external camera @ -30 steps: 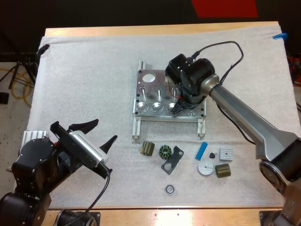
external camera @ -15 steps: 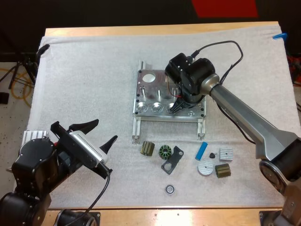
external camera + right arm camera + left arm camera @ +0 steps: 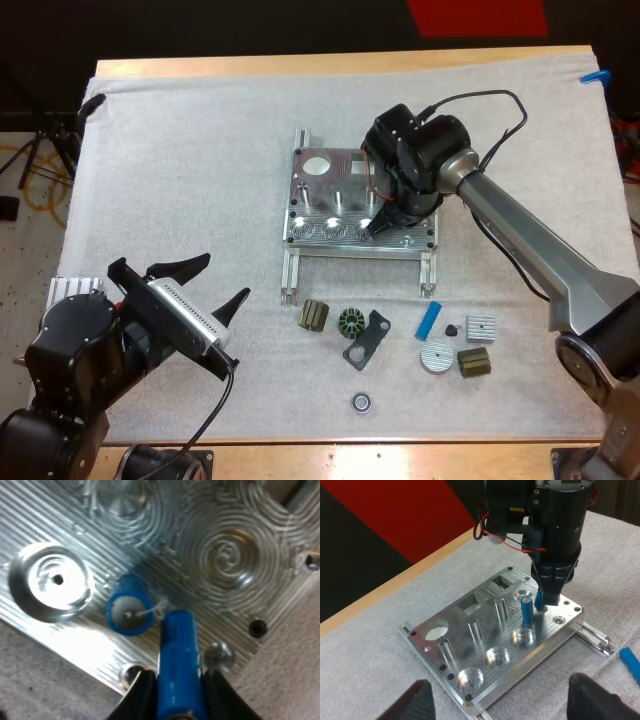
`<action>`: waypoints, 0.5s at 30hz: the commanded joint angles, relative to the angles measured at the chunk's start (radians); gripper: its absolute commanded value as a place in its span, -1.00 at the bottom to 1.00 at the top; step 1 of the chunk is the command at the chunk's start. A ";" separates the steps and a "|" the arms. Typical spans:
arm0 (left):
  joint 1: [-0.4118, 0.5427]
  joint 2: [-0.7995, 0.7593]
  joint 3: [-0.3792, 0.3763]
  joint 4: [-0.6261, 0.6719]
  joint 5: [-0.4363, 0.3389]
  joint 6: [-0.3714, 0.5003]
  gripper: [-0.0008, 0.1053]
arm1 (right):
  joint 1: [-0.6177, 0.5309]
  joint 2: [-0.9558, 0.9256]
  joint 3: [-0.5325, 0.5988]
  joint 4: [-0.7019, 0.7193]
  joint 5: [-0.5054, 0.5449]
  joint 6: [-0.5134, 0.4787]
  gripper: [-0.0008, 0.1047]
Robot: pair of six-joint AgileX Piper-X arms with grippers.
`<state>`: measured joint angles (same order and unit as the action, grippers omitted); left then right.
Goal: Load cells from left to right
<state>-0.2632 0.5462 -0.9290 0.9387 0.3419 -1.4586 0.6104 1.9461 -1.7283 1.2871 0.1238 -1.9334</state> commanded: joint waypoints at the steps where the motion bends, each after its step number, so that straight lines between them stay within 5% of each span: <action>1: 0.003 -0.004 0.001 -0.010 0.007 -0.011 0.08 | -0.002 -0.011 -0.012 0.001 -0.019 -0.007 -0.99; 15: 0.003 -0.004 0.001 -0.010 0.007 -0.011 0.08 | -0.002 0.022 -0.011 0.024 0.030 -0.007 -0.99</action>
<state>-0.2632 0.5462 -0.9290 0.9387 0.3419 -1.4586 0.6104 1.9683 -1.7308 1.3008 0.1517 -1.9334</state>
